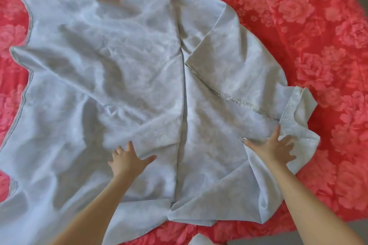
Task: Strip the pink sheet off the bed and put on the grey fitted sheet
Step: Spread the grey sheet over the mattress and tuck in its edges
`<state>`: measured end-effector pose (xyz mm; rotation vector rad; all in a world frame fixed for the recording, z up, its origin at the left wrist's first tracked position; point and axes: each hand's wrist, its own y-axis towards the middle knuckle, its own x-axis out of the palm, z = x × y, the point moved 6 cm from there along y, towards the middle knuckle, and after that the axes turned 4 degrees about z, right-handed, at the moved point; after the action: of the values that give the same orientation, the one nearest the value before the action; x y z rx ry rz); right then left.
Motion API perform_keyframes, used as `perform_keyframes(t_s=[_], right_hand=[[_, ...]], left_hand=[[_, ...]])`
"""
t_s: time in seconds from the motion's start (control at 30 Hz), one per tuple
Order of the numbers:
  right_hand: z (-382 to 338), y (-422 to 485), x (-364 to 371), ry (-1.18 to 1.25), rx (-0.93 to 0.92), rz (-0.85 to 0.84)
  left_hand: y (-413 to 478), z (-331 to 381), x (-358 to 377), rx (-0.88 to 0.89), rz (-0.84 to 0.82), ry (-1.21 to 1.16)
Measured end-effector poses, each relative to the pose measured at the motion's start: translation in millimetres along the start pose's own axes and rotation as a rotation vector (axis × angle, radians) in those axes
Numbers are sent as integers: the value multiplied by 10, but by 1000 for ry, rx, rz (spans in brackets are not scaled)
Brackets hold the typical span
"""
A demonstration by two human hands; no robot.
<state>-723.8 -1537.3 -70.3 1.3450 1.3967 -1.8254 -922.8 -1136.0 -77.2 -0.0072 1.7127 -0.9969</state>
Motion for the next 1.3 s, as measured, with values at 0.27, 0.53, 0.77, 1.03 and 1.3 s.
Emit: perform_keyframes(t_s=[0.27, 0.53, 0.77, 1.03, 1.3], right_hand=[[641, 559, 159, 423, 333, 4], [578, 559, 61, 204, 171, 100], [1158, 287, -670, 133, -61, 306], [1599, 156, -1258, 0, -44, 363], [1179, -506, -1116, 340, -111, 208]], left_hand=[[97, 731, 359, 72, 9, 51], [95, 939, 287, 255, 34, 8], [-250, 797, -144, 403, 131, -132], [-413, 332, -774, 349, 312, 25], [-1117, 587, -725, 360, 258, -89]])
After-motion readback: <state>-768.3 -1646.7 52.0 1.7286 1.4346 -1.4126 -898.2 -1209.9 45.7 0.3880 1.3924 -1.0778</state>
